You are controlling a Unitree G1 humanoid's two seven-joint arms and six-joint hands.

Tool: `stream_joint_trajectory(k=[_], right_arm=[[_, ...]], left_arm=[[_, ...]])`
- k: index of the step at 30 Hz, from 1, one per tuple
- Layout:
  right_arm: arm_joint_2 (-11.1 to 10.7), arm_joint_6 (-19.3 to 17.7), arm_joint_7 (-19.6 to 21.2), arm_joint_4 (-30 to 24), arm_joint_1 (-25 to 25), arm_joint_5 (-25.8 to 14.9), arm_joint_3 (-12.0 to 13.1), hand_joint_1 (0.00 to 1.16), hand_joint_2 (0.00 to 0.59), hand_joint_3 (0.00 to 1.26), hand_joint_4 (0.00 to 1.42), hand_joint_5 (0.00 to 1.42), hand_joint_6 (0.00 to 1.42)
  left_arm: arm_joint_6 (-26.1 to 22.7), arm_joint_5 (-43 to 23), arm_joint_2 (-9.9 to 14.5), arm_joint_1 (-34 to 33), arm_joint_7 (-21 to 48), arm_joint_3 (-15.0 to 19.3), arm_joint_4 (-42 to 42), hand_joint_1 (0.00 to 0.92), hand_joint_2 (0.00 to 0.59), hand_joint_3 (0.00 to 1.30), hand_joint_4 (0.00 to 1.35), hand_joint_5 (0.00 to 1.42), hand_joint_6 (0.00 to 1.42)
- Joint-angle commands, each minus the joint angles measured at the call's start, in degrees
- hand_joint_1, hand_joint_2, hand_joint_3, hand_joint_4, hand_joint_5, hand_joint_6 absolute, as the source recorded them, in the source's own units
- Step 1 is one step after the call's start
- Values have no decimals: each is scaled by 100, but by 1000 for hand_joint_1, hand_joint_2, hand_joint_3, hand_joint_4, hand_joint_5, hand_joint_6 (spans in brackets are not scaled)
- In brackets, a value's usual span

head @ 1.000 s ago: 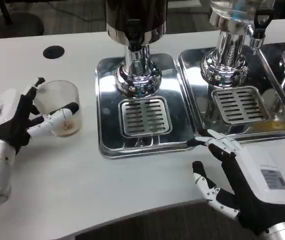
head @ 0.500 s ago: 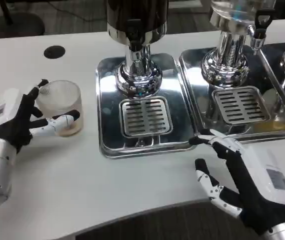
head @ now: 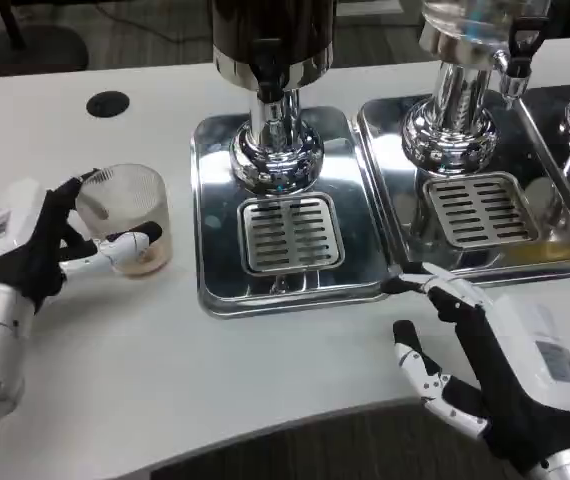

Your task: Grasp the cup under the faucet to collect the drink, then remove the cup.

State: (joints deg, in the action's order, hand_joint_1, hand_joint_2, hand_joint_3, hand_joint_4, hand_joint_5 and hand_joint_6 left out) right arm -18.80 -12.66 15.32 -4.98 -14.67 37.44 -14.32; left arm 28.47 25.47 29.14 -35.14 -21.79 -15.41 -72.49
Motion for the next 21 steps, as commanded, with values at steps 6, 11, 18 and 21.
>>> stream_joint_trajectory(k=[6, 11, 18, 21], right_arm=[[-12, -148, -4, -28, -13, 17, 35, 468, 498, 361, 187, 210, 403], [7, -192, 3, 20, -13, -22, 47, 464, 498, 361, 187, 210, 403], [14, -200, 44, 0, -60, 31, 56, 454, 499, 357, 187, 210, 403], [38, -218, 84, -13, -79, 51, 51, 450, 499, 357, 187, 210, 403]], left_arm=[[429, 11, 48, 166, -553, 159, 79, 378, 204, 483, 591, 894, 1245], [595, 22, 47, 145, -595, 171, 155, 380, 205, 493, 597, 902, 1266], [794, 9, 16, 62, -600, 195, 261, 380, 205, 496, 597, 905, 1273], [879, 0, -18, 36, -596, 203, 307, 378, 204, 496, 597, 905, 1275]])
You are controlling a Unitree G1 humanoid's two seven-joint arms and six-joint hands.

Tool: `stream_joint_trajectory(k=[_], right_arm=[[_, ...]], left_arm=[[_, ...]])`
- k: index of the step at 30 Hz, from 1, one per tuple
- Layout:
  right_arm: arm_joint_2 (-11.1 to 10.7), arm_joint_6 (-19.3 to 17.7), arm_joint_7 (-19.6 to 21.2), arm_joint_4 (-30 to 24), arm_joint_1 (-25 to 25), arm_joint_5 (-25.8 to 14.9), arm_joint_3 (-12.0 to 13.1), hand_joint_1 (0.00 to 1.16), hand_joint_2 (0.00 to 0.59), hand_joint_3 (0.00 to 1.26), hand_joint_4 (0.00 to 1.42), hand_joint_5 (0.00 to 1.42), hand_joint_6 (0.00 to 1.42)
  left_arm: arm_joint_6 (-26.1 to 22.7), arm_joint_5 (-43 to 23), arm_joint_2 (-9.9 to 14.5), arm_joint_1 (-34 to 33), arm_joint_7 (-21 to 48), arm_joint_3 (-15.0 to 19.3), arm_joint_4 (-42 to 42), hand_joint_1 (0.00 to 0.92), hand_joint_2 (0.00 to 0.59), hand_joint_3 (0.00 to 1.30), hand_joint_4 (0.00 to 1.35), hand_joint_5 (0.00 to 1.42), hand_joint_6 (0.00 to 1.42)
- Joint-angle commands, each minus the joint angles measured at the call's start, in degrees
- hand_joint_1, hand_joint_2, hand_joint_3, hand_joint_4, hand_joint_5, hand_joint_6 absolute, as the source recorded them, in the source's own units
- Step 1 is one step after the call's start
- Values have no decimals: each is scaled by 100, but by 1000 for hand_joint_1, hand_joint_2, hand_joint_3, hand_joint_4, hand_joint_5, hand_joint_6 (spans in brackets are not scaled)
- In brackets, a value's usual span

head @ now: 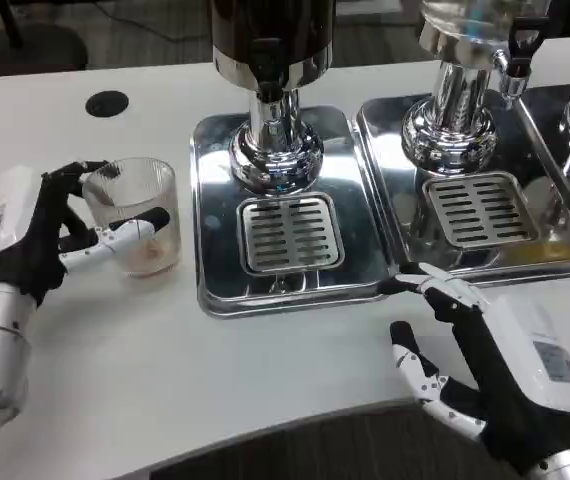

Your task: Grasp the cup under the faucet to collect the drink, then remove the cup.

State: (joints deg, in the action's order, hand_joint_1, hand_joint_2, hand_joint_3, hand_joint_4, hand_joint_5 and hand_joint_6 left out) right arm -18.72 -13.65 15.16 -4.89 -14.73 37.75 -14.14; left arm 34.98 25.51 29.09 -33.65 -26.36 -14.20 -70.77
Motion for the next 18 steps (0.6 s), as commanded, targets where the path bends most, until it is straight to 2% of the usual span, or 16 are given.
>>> stream_joint_trajectory(k=[1, 8, 18], right_arm=[[38, -118, 119, -34, -77, 43, 27, 449, 499, 357, 187, 210, 403], [98, -67, 136, -156, -151, 54, 48, 443, 499, 357, 187, 210, 403], [233, 27, 156, -335, -285, 148, 73, 437, 499, 357, 187, 210, 403]], left_arm=[[256, -7, -32, -126, -128, 83, 149, 378, 203, 496, 598, 905, 1275], [336, 46, -158, -258, -44, 24, 191, 374, 202, 497, 603, 905, 1280], [156, 246, -579, -649, 122, -168, 44, 383, 193, 497, 604, 905, 1286]])
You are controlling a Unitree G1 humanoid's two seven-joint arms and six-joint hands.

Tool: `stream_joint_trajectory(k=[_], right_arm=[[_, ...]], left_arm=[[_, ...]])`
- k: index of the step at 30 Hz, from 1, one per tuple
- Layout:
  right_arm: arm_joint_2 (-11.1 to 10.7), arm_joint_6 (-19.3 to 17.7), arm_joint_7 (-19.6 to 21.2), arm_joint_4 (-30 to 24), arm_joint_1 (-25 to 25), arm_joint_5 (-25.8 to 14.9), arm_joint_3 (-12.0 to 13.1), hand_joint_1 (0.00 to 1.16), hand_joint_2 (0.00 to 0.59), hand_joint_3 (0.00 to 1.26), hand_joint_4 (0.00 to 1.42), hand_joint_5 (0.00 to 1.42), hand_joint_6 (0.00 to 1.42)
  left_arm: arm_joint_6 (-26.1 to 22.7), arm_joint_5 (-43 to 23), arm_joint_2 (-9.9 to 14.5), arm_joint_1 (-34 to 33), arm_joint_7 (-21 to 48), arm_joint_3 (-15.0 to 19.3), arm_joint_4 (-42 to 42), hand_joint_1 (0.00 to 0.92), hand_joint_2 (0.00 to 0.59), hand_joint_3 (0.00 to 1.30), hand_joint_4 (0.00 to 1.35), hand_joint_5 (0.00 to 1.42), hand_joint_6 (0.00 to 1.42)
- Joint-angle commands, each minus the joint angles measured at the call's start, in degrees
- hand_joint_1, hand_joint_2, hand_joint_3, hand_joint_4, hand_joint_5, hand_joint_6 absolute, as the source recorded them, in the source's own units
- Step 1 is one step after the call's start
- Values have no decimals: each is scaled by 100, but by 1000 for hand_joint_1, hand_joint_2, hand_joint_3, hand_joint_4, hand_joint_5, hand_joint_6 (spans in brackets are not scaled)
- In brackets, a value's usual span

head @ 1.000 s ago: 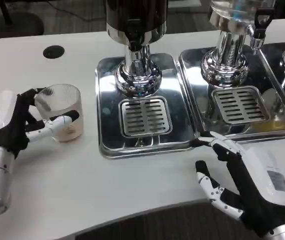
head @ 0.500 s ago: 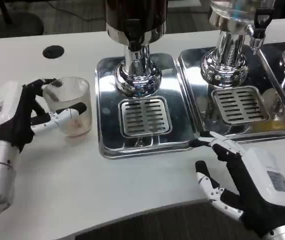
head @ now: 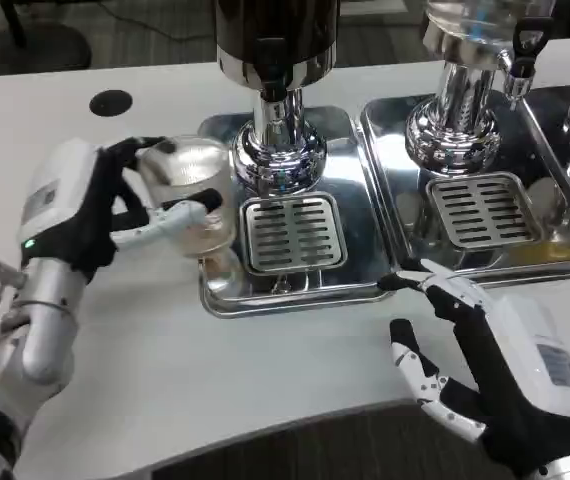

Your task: Grasp the cup under the faucet to collect the drink, then remove the cup.

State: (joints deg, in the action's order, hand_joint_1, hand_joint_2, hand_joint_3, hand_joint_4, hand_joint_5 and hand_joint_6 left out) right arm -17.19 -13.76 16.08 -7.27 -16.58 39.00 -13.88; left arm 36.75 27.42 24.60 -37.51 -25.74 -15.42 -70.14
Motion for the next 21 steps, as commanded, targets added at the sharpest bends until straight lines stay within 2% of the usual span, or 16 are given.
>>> stream_joint_trajectory(k=[1, 12, 21], right_arm=[[94, 37, 67, -106, -111, 38, 51, 437, 499, 357, 187, 210, 403], [221, 92, 87, -372, -361, 145, 89, 433, 499, 360, 196, 210, 403], [339, 193, 68, -485, -446, 217, 81, 433, 499, 360, 196, 210, 403]], left_arm=[[-46, 67, -168, -300, 84, -60, -38, 383, 193, 497, 604, 905, 1286], [-450, 296, -599, -653, 301, -269, -222, 385, 192, 505, 604, 905, 1291], [-793, 505, -815, -772, 394, -490, -340, 386, 192, 510, 604, 905, 1278]])
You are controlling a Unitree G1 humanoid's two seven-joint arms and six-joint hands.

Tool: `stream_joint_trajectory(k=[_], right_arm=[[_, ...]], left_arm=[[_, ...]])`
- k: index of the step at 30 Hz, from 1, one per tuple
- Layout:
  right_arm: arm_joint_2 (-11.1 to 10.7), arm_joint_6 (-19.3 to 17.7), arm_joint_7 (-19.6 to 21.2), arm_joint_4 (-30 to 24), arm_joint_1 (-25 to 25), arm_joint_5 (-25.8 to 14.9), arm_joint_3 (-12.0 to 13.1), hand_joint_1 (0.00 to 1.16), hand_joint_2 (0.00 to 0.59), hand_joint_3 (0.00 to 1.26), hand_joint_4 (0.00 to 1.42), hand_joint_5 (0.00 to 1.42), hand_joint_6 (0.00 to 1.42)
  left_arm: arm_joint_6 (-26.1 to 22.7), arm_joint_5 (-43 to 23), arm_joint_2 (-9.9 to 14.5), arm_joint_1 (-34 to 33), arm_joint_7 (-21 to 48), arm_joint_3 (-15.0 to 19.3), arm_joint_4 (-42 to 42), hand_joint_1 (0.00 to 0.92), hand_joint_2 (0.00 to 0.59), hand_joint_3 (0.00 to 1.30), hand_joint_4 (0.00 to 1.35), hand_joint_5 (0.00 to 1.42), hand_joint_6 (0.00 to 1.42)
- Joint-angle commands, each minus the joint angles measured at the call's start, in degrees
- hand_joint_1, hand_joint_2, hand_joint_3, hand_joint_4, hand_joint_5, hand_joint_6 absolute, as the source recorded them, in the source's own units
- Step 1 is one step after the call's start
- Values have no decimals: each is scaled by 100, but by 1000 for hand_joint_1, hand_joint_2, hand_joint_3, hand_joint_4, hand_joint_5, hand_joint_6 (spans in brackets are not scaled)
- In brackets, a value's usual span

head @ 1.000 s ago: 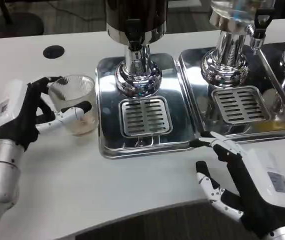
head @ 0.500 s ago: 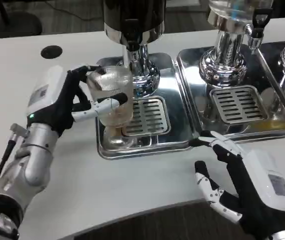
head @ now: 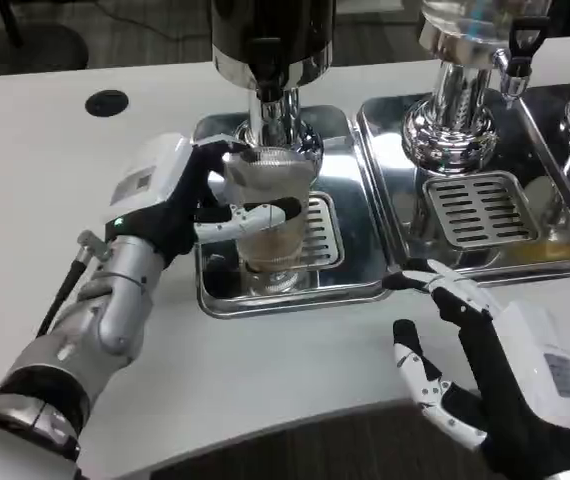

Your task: Grasp the cup under the faucet to collect the drink, then remove the cup.

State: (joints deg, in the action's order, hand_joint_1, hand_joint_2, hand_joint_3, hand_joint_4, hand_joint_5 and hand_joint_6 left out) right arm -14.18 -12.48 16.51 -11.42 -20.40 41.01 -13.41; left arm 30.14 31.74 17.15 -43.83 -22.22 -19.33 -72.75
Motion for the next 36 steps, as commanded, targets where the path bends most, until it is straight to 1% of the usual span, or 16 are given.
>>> stream_joint_trajectory(k=[1, 3, 6, 8, 12, 16, 21, 23, 27, 29, 34, 36], right_arm=[[49, 75, 20, -79, -74, 21, 21, 433, 499, 360, 196, 210, 403], [58, 83, 15, -92, -89, 31, 10, 433, 499, 360, 196, 210, 403], [71, 81, 14, -99, -103, 27, 7, 433, 499, 360, 196, 210, 403], [75, 89, 5, -105, -92, 54, -10, 433, 499, 360, 196, 210, 403], [76, 84, 0, -83, -36, 71, -28, 433, 499, 360, 196, 210, 403], [53, 66, -30, -33, -3, 14, -3, 433, 499, 360, 196, 210, 403], [33, 59, -43, 12, 57, -8, 8, 433, 499, 360, 196, 210, 403], [29, 53, -47, 21, 63, -25, 11, 433, 499, 360, 196, 210, 403], [25, 41, -49, 30, 53, -43, 14, 433, 499, 360, 196, 210, 403], [27, 30, -46, 33, 56, -50, 14, 433, 499, 360, 196, 210, 403], [31, 28, -46, 48, 83, -53, 9, 433, 499, 360, 196, 210, 403], [39, 33, -59, 62, 85, -87, 13, 433, 499, 360, 196, 210, 403]], left_arm=[[-152, 103, -72, -135, 50, -124, -82, 386, 192, 510, 604, 903, 1275], [-168, 142, -64, -127, 41, -176, -80, 386, 192, 510, 604, 900, 1272], [-188, 239, -24, -94, -53, -310, -55, 375, 196, 499, 594, 862, 1221], [-220, 274, -8, -82, -89, -365, -49, 369, 192, 481, 564, 804, 1133], [-264, 358, 53, -44, -128, -459, -21, 349, 175, 438, 513, 726, 1037], [-273, 320, 96, -33, -134, -461, -11, 326, 172, 425, 505, 705, 994], [-261, 279, 142, -4, -164, -426, 16, 316, 162, 407, 491, 688, 975], [-238, 260, 155, 10, -185, -406, 34, 301, 156, 394, 468, 673, 969], [-117, 235, 206, 37, -185, -384, 96, 252, 125, 341, 408, 608, 905], [-71, 224, 228, 37, -155, -376, 120, 228, 108, 316, 360, 577, 849], [12, 179, 251, 13, -81, -339, 155, 178, 84, 273, 310, 526, 788], [106, 137, 262, 4, -50, -298, 185, 173, 81, 269, 298, 520, 767]])
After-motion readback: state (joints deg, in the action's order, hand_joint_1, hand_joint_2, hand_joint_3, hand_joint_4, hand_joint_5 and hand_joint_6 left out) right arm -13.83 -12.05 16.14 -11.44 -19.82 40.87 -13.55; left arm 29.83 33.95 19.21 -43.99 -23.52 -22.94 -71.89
